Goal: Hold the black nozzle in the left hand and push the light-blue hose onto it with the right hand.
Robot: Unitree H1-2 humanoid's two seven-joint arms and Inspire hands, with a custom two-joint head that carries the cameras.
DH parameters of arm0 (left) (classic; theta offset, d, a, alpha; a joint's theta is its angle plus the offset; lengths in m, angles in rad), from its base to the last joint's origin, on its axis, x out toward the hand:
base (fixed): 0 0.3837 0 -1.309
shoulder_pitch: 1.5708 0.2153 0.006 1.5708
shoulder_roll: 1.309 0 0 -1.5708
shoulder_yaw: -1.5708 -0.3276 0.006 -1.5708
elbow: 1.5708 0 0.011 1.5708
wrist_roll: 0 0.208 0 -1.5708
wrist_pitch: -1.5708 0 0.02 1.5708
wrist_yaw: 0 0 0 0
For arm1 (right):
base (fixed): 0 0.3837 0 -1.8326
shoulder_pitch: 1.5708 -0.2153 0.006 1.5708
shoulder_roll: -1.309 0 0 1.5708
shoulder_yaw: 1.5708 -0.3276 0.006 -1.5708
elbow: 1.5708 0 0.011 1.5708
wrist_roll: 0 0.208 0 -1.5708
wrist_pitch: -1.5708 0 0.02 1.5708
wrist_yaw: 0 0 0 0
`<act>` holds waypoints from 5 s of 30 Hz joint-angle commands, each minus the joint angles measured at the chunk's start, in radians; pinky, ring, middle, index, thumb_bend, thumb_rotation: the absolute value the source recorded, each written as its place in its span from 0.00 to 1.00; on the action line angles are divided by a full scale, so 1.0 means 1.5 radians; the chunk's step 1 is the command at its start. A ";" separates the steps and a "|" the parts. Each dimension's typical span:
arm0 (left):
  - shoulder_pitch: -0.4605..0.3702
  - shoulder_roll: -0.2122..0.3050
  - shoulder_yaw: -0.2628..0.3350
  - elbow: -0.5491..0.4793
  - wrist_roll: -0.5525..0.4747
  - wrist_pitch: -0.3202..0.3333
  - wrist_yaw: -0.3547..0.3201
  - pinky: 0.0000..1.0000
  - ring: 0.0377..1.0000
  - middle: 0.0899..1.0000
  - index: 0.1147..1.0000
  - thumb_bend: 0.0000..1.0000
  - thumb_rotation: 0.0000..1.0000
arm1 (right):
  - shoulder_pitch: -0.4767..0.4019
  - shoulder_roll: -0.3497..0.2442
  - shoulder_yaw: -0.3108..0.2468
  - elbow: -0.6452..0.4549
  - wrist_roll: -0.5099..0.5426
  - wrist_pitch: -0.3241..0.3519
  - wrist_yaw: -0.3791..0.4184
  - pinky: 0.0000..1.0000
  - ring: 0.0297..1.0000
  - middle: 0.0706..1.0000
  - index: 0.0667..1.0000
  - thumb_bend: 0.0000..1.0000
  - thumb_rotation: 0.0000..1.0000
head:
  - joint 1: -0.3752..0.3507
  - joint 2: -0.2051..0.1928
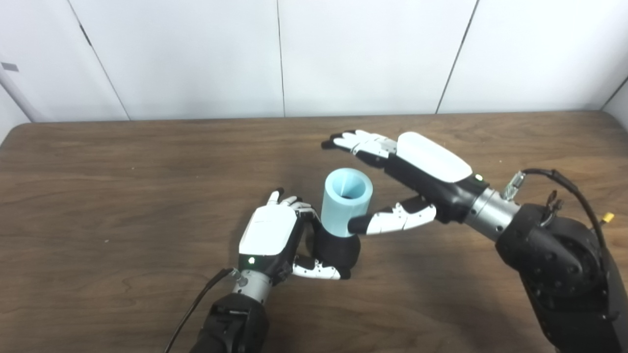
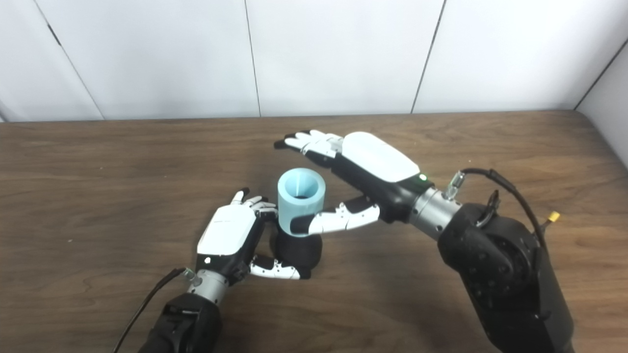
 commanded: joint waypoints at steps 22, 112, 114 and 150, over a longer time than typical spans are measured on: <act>0.005 -0.003 -0.009 0.001 -0.005 -0.001 -0.031 1.00 0.86 0.72 0.41 0.52 0.05 | 0.004 -0.031 0.014 -0.035 -0.042 -0.114 -0.009 1.00 1.00 1.00 0.94 0.59 0.93 | 0.001 0.003; 0.003 -0.005 -0.001 -0.019 0.011 0.003 -0.058 1.00 0.86 0.72 0.41 0.52 0.05 | 0.087 -0.064 0.113 0.098 -0.074 -0.158 -0.052 0.98 0.96 0.93 0.92 0.63 0.94 | 0.005 0.020; 0.003 -0.005 -0.001 -0.021 0.009 0.002 -0.061 1.00 0.86 0.72 0.41 0.52 0.05 | 0.088 -0.064 0.117 0.104 -0.077 -0.161 -0.058 0.98 0.97 0.94 0.93 0.63 0.93 | 0.004 0.020; 0.004 -0.009 0.002 -0.021 0.006 0.000 -0.059 1.00 0.87 0.72 0.41 0.52 0.05 | 0.078 -0.093 0.154 0.118 -0.069 -0.153 -0.050 0.92 0.89 0.86 0.86 0.64 0.93 | 0.002 0.030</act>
